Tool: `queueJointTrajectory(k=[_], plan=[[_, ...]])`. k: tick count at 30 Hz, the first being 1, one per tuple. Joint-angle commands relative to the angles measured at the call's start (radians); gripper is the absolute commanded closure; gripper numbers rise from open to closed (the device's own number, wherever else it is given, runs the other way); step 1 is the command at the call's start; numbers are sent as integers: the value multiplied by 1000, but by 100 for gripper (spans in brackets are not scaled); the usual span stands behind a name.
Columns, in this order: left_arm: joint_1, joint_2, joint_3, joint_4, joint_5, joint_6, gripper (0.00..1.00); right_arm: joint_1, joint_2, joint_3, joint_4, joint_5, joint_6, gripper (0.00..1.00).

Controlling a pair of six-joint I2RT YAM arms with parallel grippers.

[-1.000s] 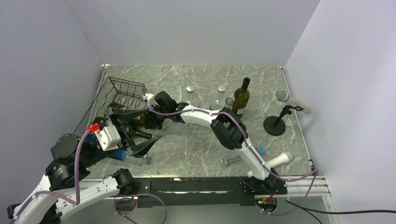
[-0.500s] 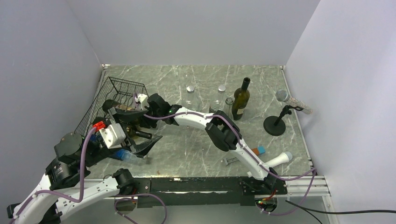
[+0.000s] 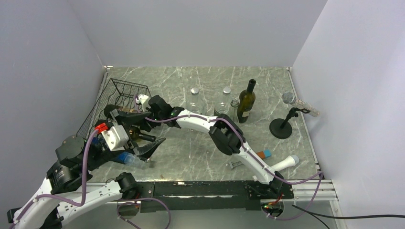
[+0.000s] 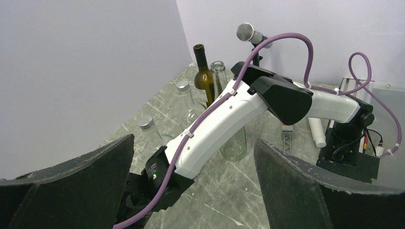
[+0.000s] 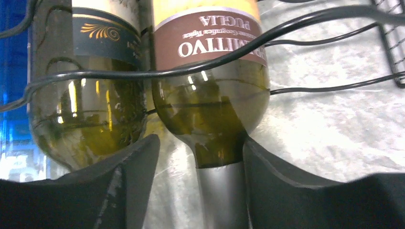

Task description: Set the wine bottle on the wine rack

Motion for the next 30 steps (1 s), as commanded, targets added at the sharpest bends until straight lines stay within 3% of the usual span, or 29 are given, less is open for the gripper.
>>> queueJointTrajectory(k=[1,8,12,16,23,30], plan=[[-3,15,25,3,-12,-18,1,13,-49,8,122,28,-37,28],[-3,12,25,20,-32,-9,1,20,-150,-45,31,106,-61,10],[-3,6,30,42,-34,-1,1,22,-217,-101,15,124,-49,5],[-4,-9,31,77,-32,-5,1,36,-273,-127,-18,202,-71,4],[-3,-21,61,93,-34,-3,1,62,-339,-53,-209,470,-72,1],[-4,-48,81,131,-6,-2,1,28,-446,-41,-293,539,-63,2]])
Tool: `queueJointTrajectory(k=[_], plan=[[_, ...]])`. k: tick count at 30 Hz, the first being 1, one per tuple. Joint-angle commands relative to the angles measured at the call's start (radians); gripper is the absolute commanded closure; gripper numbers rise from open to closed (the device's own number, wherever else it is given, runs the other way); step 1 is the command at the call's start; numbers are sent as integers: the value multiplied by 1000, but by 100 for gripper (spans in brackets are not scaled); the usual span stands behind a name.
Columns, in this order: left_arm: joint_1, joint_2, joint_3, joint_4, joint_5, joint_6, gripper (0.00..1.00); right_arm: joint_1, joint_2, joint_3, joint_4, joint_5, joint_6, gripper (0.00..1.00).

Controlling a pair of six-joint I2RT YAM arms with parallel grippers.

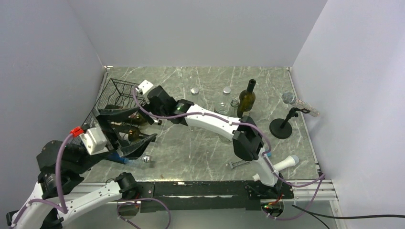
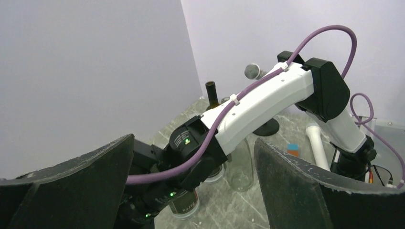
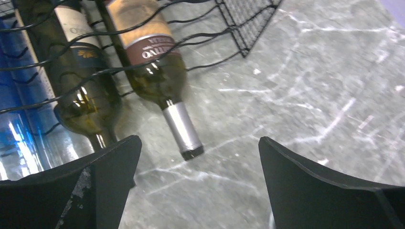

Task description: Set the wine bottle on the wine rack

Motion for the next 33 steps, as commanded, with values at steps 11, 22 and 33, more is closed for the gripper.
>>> queueJointTrajectory(k=[11,22,33], plan=[[-3,-19,-6,77,35,-38,1,-153,-396,-42,-44,37,-38,2],[-3,69,-108,153,-5,-161,1,-335,-618,-198,-124,218,-30,2],[-3,172,-275,410,-116,-325,1,-549,-827,-446,-198,420,105,3]])
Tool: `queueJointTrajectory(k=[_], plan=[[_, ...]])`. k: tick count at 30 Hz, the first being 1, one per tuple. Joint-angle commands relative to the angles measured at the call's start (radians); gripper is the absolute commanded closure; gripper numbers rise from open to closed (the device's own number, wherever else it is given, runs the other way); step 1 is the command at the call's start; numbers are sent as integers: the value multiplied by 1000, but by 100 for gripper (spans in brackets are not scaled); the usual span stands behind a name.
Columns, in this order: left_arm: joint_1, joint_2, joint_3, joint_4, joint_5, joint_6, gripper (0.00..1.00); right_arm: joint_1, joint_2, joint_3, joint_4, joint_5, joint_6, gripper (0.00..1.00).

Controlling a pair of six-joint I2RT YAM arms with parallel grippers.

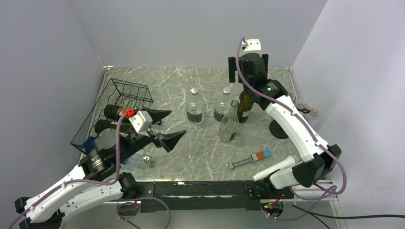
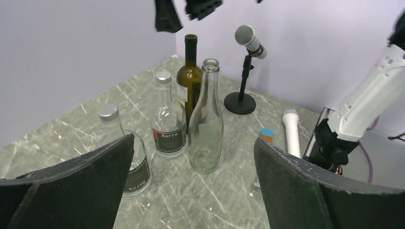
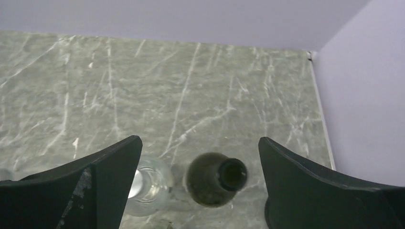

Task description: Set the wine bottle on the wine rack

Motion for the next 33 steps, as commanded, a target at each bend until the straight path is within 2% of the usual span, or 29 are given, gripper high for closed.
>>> queueJointTrajectory(k=[1,7,10,13,19,22,23,27,30,33], plan=[[-3,86,-13,171,-120,-115,1,-51,-90,-73,-7,58,62,2],[-3,193,19,89,-318,-215,1,-106,-115,-217,25,-30,129,5],[-3,189,-2,101,-382,-244,1,-128,-114,-269,52,-45,168,12],[-3,157,-32,120,-475,-284,3,-148,-109,-293,72,-55,192,23],[-3,95,-72,138,-612,-343,3,-155,-117,-332,130,-20,201,56],[-3,99,-55,88,-650,-390,3,-155,-120,-315,124,4,194,92],[-3,105,-42,74,-673,-413,3,-155,-121,-308,125,12,188,100],[-3,146,9,-8,-752,-507,3,-155,-124,-258,136,31,149,100],[-3,155,16,-11,-691,-445,3,-155,-152,-237,220,-7,77,100],[-3,129,-17,-5,-663,-456,3,-155,-176,-199,290,-52,11,100]])
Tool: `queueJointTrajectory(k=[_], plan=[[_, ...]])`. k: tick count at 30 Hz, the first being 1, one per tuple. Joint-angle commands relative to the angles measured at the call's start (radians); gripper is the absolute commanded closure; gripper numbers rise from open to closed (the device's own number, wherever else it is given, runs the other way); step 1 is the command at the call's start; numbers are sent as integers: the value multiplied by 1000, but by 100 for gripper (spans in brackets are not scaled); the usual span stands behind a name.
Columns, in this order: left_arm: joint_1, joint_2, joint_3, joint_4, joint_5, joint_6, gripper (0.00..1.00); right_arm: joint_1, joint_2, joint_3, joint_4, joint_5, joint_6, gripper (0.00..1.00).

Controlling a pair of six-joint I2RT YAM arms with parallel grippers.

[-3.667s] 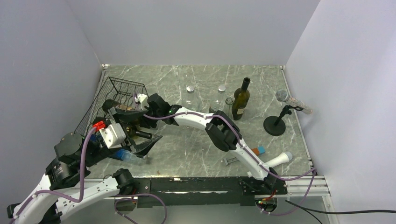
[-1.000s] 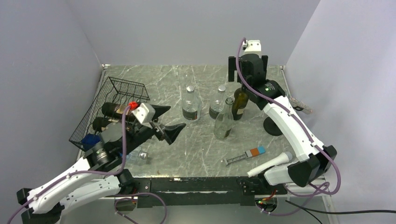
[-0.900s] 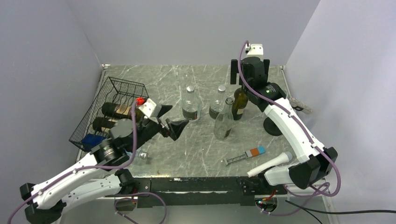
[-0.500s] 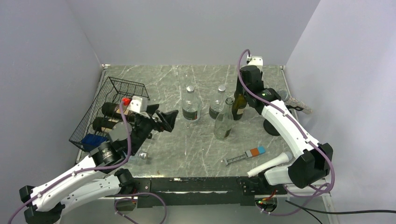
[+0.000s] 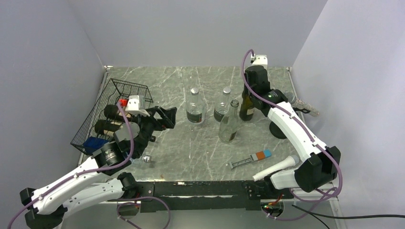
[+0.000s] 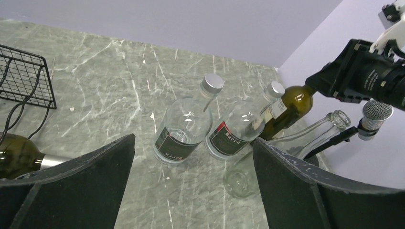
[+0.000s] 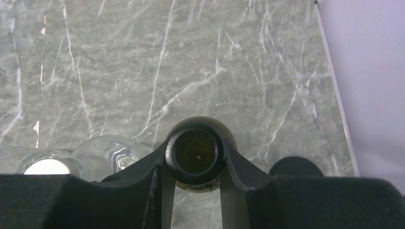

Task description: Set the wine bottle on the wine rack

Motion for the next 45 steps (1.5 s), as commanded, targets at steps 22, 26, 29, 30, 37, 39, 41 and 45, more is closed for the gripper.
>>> queueJointTrajectory(k=[22,26,29,30,37,39,41,45], plan=[[-3,-87,-29,22,125,41,3,-4,73,715,291,-639,55,100],[-3,-98,-20,6,106,50,3,-4,85,778,285,-774,147,100],[-3,-129,-13,4,165,113,3,-3,59,745,299,-872,213,100],[-3,-149,-15,13,237,156,3,-3,49,730,305,-915,234,100],[-3,-266,8,16,632,311,3,123,33,681,196,-1056,234,100],[-3,-265,22,-18,629,314,3,179,26,653,158,-1032,190,100],[-3,-262,18,-34,640,313,3,223,28,645,124,-1031,167,100],[-3,-250,-20,-21,646,300,3,269,27,626,76,-1051,147,100]])
